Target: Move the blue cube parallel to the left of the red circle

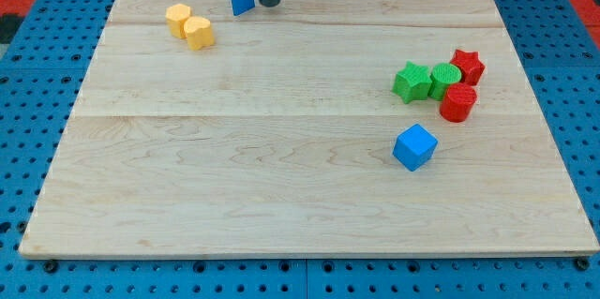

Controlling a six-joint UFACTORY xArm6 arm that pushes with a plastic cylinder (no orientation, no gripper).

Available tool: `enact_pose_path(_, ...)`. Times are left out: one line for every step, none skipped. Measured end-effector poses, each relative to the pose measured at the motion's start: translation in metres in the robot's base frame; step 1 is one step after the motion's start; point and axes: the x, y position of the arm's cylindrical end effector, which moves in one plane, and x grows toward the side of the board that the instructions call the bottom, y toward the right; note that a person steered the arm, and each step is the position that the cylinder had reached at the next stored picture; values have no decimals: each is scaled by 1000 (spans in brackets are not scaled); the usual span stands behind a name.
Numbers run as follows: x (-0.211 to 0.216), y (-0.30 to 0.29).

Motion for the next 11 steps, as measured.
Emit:
enact_pose_path(-15,-51)
enact_pose_path(-2,-82)
enact_pose_path(19,-83)
enact_pose_path(50,-82)
enact_pose_path(67,-40)
enact_pose_path(134,11)
enact_pose_path(231,11)
enact_pose_path(322,67)
enact_pose_path(346,197)
enact_pose_path(292,216)
enact_pose_path(254,112)
